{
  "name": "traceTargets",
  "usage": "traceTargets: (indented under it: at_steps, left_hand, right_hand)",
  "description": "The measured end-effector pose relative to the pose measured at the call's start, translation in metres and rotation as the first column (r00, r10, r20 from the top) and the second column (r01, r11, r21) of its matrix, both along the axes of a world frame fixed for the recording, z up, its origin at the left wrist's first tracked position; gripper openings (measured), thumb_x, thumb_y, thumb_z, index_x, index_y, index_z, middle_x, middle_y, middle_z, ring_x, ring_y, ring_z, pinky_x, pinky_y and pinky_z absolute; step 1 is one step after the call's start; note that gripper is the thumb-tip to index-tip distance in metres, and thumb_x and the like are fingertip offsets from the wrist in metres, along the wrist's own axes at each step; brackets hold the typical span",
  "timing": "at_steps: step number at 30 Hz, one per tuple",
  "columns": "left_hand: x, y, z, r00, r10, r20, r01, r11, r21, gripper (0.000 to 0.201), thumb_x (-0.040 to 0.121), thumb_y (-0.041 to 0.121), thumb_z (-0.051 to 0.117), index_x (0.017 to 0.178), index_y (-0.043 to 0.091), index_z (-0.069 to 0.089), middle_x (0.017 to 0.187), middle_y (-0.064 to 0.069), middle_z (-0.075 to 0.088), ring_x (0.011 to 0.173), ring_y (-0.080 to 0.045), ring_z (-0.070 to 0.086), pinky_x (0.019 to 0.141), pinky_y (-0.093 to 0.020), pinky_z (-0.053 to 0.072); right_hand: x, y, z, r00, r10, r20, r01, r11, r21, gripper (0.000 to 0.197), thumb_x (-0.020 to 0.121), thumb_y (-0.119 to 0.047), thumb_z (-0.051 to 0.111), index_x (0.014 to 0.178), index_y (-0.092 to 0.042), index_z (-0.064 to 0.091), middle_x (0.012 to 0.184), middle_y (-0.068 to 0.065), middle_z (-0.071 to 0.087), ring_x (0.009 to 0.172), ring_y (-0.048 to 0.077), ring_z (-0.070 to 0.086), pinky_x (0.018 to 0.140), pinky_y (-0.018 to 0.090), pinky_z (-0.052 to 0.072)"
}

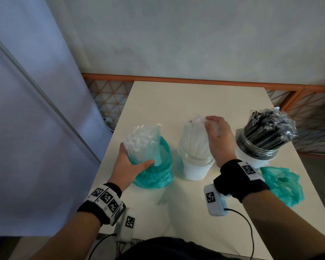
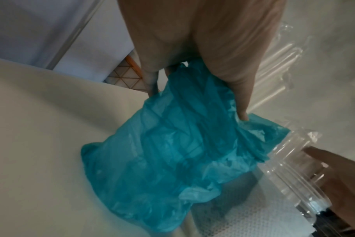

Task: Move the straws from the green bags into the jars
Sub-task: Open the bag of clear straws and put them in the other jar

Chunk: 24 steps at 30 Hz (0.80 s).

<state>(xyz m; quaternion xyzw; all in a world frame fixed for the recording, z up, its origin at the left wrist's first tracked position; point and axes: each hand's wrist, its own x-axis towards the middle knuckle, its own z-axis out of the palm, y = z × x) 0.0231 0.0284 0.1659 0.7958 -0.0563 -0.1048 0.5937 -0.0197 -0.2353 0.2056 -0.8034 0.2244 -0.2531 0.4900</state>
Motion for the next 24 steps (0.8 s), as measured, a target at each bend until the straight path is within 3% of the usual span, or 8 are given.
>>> traceTargets:
  at_steps: [2, 4, 7, 9, 12, 17, 21, 24]
  left_hand:
    - [0.000, 0.005, -0.003, 1.000, -0.003, -0.010, 0.003, 1.000, 0.010, 0.086, 0.060, 0.023, 0.090, 0.123, 0.038, 0.035, 0.115, 0.022, 0.052, 0.104, 0.004, 0.052, 0.088, -0.022, 0.047]
    - [-0.001, 0.009, -0.007, 0.999, 0.003, -0.033, -0.002, 1.000, 0.019, 0.086, 0.058, 0.026, 0.091, 0.126, 0.033, 0.038, 0.117, 0.017, 0.055, 0.107, -0.002, 0.055, 0.092, -0.027, 0.049]
    - [0.000, 0.012, -0.013, 0.999, 0.022, -0.049, -0.020, 0.999, 0.034, 0.088, 0.057, 0.026, 0.091, 0.130, 0.027, 0.042, 0.117, 0.012, 0.058, 0.109, -0.011, 0.057, 0.093, -0.031, 0.050]
    - [0.002, 0.014, -0.014, 0.998, 0.025, -0.057, -0.024, 1.000, 0.019, 0.089, 0.057, 0.025, 0.092, 0.131, 0.026, 0.043, 0.118, 0.010, 0.060, 0.110, -0.010, 0.058, 0.092, -0.029, 0.051]
    - [0.004, 0.018, -0.018, 0.997, 0.005, -0.077, -0.005, 1.000, 0.000, 0.088, 0.057, 0.029, 0.092, 0.132, 0.027, 0.046, 0.121, 0.007, 0.063, 0.111, -0.009, 0.060, 0.091, -0.029, 0.053]
    - [0.001, 0.022, -0.016, 0.992, -0.079, -0.103, 0.077, 0.997, -0.020, 0.070, 0.061, 0.029, 0.089, 0.123, 0.024, 0.058, 0.112, 0.002, 0.071, 0.105, -0.011, 0.067, 0.086, -0.030, 0.057]
    - [0.001, 0.022, -0.014, 0.988, -0.118, -0.095, 0.117, 0.993, -0.020, 0.064, 0.067, 0.019, 0.087, 0.124, 0.023, 0.056, 0.111, 0.003, 0.069, 0.102, -0.005, 0.066, 0.076, -0.017, 0.054]
    - [0.004, 0.022, -0.017, 0.987, -0.127, -0.101, 0.128, 0.992, 0.007, 0.067, 0.068, 0.021, 0.086, 0.127, 0.021, 0.054, 0.112, 0.004, 0.068, 0.103, -0.006, 0.064, 0.074, -0.012, 0.053]
  right_hand:
    - [0.002, 0.005, 0.003, 0.999, -0.026, -0.036, 0.019, 0.981, -0.192, 0.029, 0.096, -0.028, 0.054, 0.122, -0.018, 0.060, 0.128, 0.006, 0.056, 0.122, 0.025, 0.047, 0.093, 0.024, 0.035]
    - [0.002, 0.019, 0.019, 0.993, -0.029, 0.117, 0.075, 0.910, -0.408, 0.033, 0.093, -0.025, 0.057, 0.124, -0.013, 0.059, 0.133, 0.010, 0.051, 0.126, 0.027, 0.039, 0.106, 0.031, 0.031]
    - [0.004, 0.047, 0.046, 0.955, 0.238, 0.179, -0.120, 0.857, -0.500, 0.047, 0.084, -0.009, 0.054, 0.131, -0.008, 0.053, 0.135, 0.011, 0.049, 0.127, 0.024, 0.038, 0.110, 0.030, 0.031]
    - [0.006, 0.067, 0.054, 0.888, 0.459, 0.027, -0.412, 0.821, -0.394, 0.065, 0.080, -0.004, 0.055, 0.143, -0.011, 0.040, 0.141, 0.006, 0.046, 0.131, 0.017, 0.037, 0.113, 0.027, 0.029]
    - [0.012, 0.085, 0.045, 0.723, 0.672, -0.161, -0.676, 0.736, 0.032, 0.094, 0.078, -0.005, 0.067, 0.153, -0.026, 0.013, 0.151, -0.002, 0.037, 0.135, 0.012, 0.035, 0.108, 0.022, 0.031]
    - [0.017, 0.102, 0.010, 0.678, 0.729, -0.093, -0.616, 0.633, 0.469, 0.109, 0.073, 0.002, 0.080, 0.152, -0.030, 0.012, 0.142, 0.004, 0.048, 0.127, 0.016, 0.050, 0.100, 0.018, 0.044]
    - [0.020, 0.111, -0.011, 0.658, 0.748, -0.084, -0.634, 0.611, 0.474, 0.099, 0.067, 0.000, 0.085, 0.146, -0.030, 0.033, 0.138, -0.003, 0.052, 0.126, 0.010, 0.051, 0.098, 0.015, 0.045]
    - [0.019, 0.110, -0.016, 0.708, 0.702, -0.080, -0.595, 0.654, 0.467, 0.092, 0.064, -0.004, 0.088, 0.138, -0.030, 0.041, 0.127, -0.011, 0.059, 0.115, 0.000, 0.057, 0.087, 0.005, 0.046]
